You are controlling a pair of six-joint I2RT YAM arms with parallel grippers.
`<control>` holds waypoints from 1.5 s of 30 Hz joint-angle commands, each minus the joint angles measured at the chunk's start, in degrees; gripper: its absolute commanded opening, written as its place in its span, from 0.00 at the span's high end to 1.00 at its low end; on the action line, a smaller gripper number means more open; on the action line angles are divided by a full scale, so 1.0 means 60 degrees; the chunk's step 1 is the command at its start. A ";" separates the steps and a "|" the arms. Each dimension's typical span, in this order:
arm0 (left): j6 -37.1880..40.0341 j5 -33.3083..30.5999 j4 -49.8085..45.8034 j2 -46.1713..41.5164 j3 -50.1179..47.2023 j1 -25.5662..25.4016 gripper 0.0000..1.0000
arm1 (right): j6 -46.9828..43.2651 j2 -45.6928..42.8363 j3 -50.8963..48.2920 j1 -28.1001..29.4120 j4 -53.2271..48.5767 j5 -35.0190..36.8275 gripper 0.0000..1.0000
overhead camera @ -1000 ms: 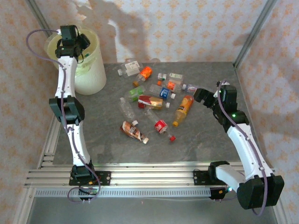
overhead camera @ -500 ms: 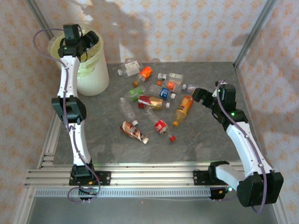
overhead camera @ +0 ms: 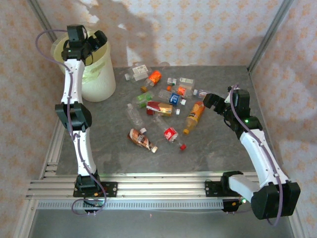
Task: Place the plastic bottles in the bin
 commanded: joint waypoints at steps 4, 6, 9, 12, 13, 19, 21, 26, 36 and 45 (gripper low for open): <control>0.0176 0.0044 -0.0897 -0.1616 0.0193 -0.0074 0.00 | 0.0152 -0.0245 -0.0317 -0.0001 0.0304 -0.0170 0.01; 0.0219 0.0119 -0.1036 -0.2165 -0.0177 -0.0260 0.00 | 0.0173 -0.0362 -0.0483 0.0001 0.0457 -0.0280 0.01; 0.0235 -0.0432 -0.0948 -0.3218 -0.1218 -0.0787 0.00 | 0.0328 -0.0591 -0.0834 0.0000 0.0838 -0.0443 0.01; -0.0271 -0.1749 -0.1020 -0.4502 -0.2597 -0.1518 0.00 | 0.0536 -0.0771 -0.1120 0.0007 0.1129 -0.0522 0.01; -0.0622 -0.2266 -0.1115 -0.4875 -0.3044 -0.1759 0.00 | 0.0600 -0.0825 -0.1207 0.0010 0.1205 -0.0535 0.01; -0.1514 -0.4497 -0.0753 -0.7333 -0.7036 -0.3889 0.00 | 0.0826 -0.1295 -0.1820 0.0012 0.1657 -0.0135 0.01; -0.2039 -0.5450 -0.0978 -0.7899 -0.7960 -0.4555 0.00 | 0.0820 -0.1463 -0.1986 0.0014 0.1739 0.0041 0.01; -0.4211 -0.5288 -0.0771 -0.8961 -1.0853 -0.5602 0.00 | 0.0960 -0.1669 -0.2421 0.0007 0.1922 0.0415 0.01; -0.6492 -0.4122 -0.2063 -0.8721 -1.3125 -0.6679 0.00 | 0.2124 -0.1609 -0.3654 0.0005 0.3497 0.1476 0.01; -0.8575 -0.3740 -0.2762 -0.8918 -1.4786 -0.7614 0.00 | 0.1738 -0.1352 -0.3535 0.0002 0.3339 0.1823 0.01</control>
